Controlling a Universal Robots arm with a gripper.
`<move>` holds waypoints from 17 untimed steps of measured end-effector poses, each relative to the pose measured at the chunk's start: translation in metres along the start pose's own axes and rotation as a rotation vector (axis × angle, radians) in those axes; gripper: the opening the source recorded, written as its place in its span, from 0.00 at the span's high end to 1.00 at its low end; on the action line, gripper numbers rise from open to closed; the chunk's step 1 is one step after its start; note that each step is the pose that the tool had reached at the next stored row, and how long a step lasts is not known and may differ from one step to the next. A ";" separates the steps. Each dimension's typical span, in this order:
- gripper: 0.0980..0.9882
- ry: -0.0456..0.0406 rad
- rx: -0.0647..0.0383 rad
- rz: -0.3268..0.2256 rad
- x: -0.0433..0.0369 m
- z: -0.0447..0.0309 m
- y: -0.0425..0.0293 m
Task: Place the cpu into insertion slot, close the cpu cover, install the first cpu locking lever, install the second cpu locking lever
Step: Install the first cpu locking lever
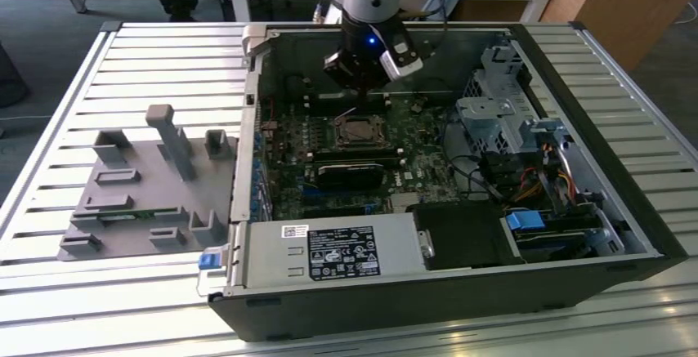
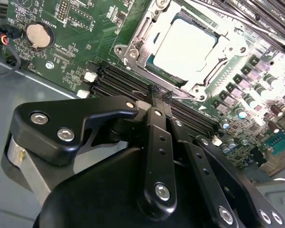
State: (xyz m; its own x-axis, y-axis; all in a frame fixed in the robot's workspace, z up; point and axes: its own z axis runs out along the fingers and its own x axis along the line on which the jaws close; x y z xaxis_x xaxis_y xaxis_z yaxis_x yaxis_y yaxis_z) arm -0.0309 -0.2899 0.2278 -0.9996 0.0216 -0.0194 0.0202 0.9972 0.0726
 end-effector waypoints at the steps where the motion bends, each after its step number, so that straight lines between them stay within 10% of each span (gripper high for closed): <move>1: 0.99 0.0000 0.000 0.000 -0.0005 0.0004 0.0000; 17: 0.99 0.0000 0.000 0.000 -0.0041 0.0139 0.0004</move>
State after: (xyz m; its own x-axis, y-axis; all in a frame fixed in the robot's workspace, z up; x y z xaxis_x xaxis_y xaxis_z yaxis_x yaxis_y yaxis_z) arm -0.0266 -0.2886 0.2140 -0.9996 0.0215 -0.0193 0.0200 0.9972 0.0726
